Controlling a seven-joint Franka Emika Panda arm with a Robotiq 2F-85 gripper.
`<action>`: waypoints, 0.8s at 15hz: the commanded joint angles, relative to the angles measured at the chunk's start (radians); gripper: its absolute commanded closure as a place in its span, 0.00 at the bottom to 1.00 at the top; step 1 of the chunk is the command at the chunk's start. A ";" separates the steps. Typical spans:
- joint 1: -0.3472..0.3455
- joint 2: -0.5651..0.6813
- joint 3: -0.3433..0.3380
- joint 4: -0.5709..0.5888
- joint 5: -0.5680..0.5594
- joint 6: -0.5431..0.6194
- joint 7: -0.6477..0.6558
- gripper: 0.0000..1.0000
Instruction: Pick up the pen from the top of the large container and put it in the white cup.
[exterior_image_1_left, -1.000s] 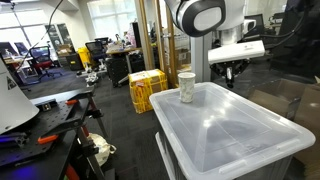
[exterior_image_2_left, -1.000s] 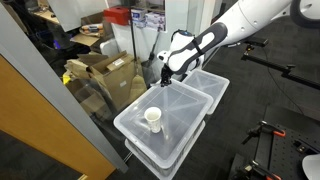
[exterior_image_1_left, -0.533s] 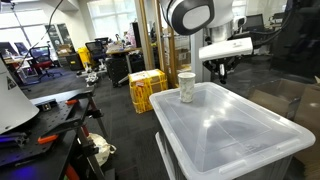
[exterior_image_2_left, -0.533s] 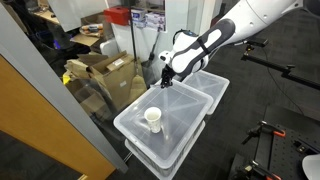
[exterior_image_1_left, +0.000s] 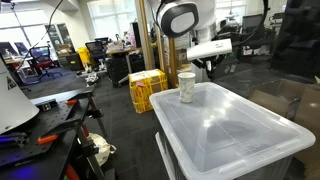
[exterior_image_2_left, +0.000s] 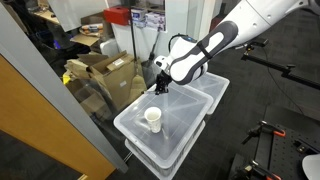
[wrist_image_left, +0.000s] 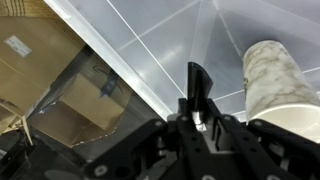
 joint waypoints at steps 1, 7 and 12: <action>-0.022 -0.036 0.039 -0.064 -0.012 0.048 -0.013 0.95; -0.032 -0.033 0.085 -0.076 -0.023 0.050 -0.019 0.95; -0.064 -0.042 0.137 -0.107 -0.023 0.051 -0.038 0.95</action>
